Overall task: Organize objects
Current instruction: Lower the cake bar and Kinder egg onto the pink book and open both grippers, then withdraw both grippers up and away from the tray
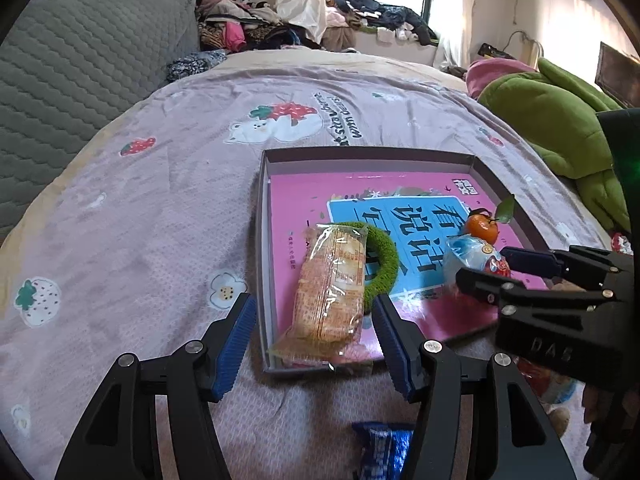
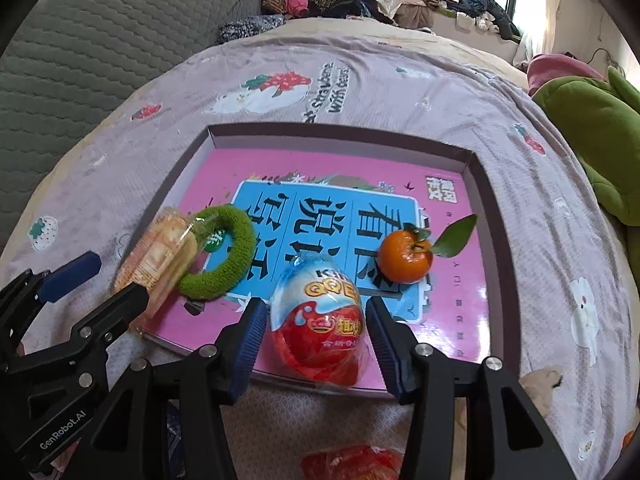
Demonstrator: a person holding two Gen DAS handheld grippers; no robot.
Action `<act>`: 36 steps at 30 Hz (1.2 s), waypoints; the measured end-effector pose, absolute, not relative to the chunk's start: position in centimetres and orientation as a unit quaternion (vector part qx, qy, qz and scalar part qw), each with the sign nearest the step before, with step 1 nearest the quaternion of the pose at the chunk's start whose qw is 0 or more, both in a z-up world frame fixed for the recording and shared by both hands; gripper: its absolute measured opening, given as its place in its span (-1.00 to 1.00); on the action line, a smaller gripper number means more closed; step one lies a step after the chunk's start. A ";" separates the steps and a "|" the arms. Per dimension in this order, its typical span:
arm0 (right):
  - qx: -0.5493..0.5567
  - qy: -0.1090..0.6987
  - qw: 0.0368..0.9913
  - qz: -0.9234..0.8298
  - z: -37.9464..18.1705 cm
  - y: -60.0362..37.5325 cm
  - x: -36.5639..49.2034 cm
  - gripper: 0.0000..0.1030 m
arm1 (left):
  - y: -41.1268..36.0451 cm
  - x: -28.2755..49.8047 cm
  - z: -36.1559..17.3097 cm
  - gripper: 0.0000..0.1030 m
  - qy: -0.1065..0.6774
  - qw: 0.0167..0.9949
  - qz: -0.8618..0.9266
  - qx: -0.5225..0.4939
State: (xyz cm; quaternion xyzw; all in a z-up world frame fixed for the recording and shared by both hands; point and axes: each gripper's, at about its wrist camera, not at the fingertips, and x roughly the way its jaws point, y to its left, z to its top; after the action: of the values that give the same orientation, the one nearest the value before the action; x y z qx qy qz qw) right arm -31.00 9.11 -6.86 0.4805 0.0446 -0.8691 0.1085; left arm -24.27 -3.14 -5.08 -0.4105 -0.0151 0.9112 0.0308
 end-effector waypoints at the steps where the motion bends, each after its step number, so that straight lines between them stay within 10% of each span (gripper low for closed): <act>1: 0.479 0.043 0.109 -0.870 -6.6 9.2 -30.9 0.00 | -3.2 -24.1 -4.9 0.20 -0.016 0.031 0.911 -0.411; 36: 0.385 0.054 0.121 -0.914 5.9 11.7 -22.7 0.04 | -1.4 -15.1 5.3 0.20 -0.007 0.023 0.937 -0.348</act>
State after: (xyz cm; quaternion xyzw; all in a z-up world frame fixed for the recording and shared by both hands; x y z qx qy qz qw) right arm -22.69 11.70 5.88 0.3845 0.0536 -0.9136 0.1208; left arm -15.10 -1.43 5.28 -0.3482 -0.0075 0.9371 0.0233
